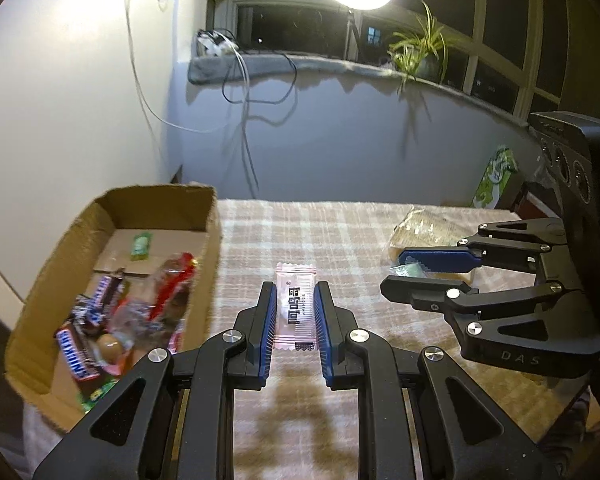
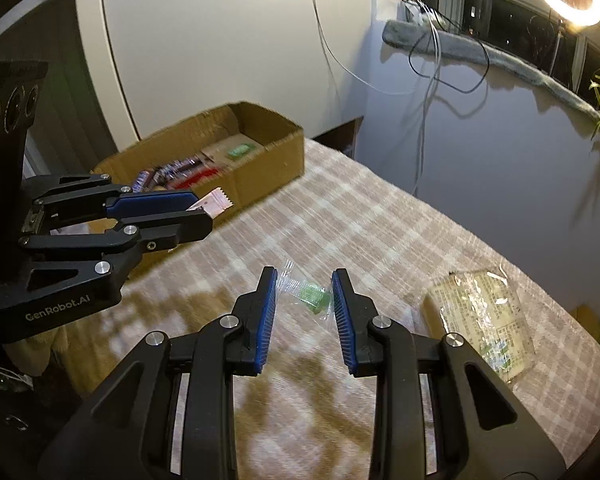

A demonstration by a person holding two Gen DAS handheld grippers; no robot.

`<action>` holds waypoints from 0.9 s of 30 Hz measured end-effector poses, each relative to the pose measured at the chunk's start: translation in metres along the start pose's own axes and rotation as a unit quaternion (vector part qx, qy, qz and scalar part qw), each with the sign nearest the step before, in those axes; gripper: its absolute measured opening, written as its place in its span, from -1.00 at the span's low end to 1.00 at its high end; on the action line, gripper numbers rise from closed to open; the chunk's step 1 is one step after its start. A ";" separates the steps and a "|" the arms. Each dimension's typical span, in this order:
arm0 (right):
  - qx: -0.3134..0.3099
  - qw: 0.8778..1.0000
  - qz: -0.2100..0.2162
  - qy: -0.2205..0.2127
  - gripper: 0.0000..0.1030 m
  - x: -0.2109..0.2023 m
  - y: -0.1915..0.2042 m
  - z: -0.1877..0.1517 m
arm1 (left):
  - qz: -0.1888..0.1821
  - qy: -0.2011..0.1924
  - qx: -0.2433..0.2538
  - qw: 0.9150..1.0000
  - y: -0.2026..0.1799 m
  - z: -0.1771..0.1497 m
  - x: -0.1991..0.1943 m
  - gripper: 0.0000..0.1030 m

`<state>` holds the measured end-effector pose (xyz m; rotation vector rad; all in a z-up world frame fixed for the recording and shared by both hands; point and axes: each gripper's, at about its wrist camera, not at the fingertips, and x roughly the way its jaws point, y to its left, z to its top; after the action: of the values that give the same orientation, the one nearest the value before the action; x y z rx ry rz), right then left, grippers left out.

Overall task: Organize snacks
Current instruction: 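Carry the pink and green candies over the box and open both tools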

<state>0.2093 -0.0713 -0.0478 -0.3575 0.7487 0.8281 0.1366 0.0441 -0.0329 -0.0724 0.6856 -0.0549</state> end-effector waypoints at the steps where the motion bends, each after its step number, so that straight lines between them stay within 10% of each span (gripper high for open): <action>1: 0.000 1.000 0.002 -0.002 -0.44 -0.001 0.002 0.002 | 0.002 -0.003 -0.001 1.000 0.002 0.000 -0.005 -0.66; 27: -0.035 0.998 0.052 -0.017 -0.44 0.058 0.092 0.095 | 0.051 -0.055 -0.061 0.995 0.110 -0.008 -0.061 -0.66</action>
<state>0.2075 0.0712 -0.0239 -0.3683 0.7124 0.9574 0.0879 0.1582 -0.0100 -0.1577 0.5812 0.0883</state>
